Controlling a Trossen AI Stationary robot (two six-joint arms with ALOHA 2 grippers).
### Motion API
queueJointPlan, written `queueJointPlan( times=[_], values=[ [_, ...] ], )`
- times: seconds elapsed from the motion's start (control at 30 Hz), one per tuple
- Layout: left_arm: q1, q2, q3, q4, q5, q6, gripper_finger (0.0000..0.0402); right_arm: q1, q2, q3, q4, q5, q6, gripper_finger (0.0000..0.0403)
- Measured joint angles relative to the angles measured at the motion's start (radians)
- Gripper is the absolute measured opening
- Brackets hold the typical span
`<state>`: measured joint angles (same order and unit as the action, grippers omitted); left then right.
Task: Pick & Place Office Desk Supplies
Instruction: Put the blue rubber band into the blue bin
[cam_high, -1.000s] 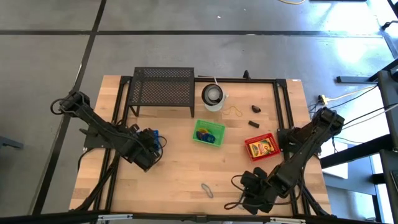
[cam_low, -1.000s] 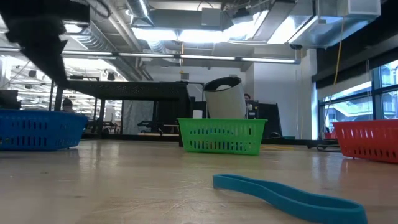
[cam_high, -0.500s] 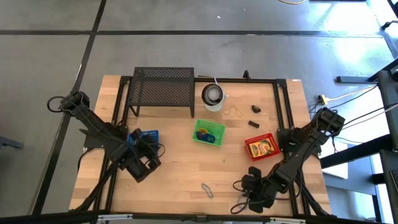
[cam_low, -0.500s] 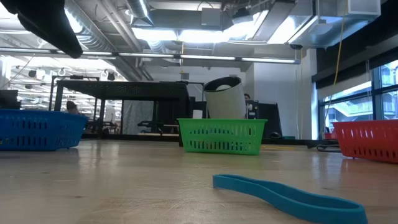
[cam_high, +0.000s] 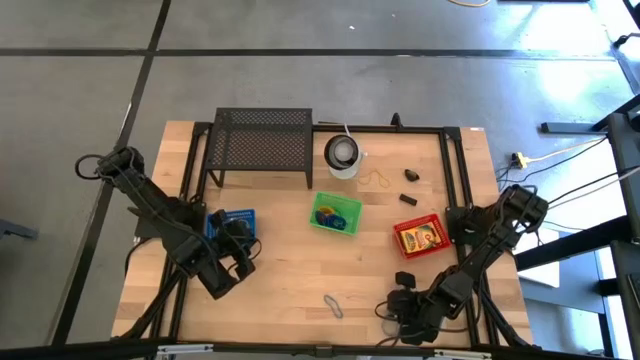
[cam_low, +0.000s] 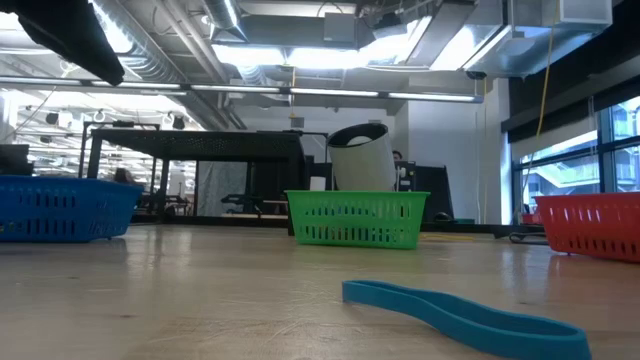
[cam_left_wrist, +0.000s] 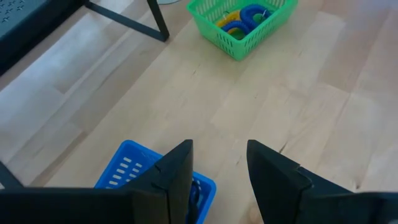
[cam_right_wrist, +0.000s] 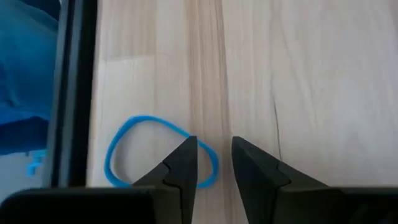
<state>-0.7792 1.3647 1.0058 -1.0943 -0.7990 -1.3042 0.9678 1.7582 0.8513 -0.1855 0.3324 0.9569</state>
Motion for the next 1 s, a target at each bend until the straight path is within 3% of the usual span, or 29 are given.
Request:
queueJointPlan(
  times=[0.37, 0.73, 1.0],
  values=[
    [0.000, 0.000, 0.000, 0.000, -0.005, 0.000, 0.0146, 0.006, 0.048, 0.005, 0.002, -0.010, -0.037, 0.0097],
    [0.000, 0.000, 0.000, 0.000, -0.022, 0.001, 0.0146, 0.005, 0.062, 0.006, 0.009, -0.022, -0.109, 0.0010],
    [0.000, 0.000, -0.001, 0.002, -0.032, 0.000, 0.0146, 0.007, 0.042, -0.001, 0.047, 0.009, -0.159, 0.0007]
  ],
)
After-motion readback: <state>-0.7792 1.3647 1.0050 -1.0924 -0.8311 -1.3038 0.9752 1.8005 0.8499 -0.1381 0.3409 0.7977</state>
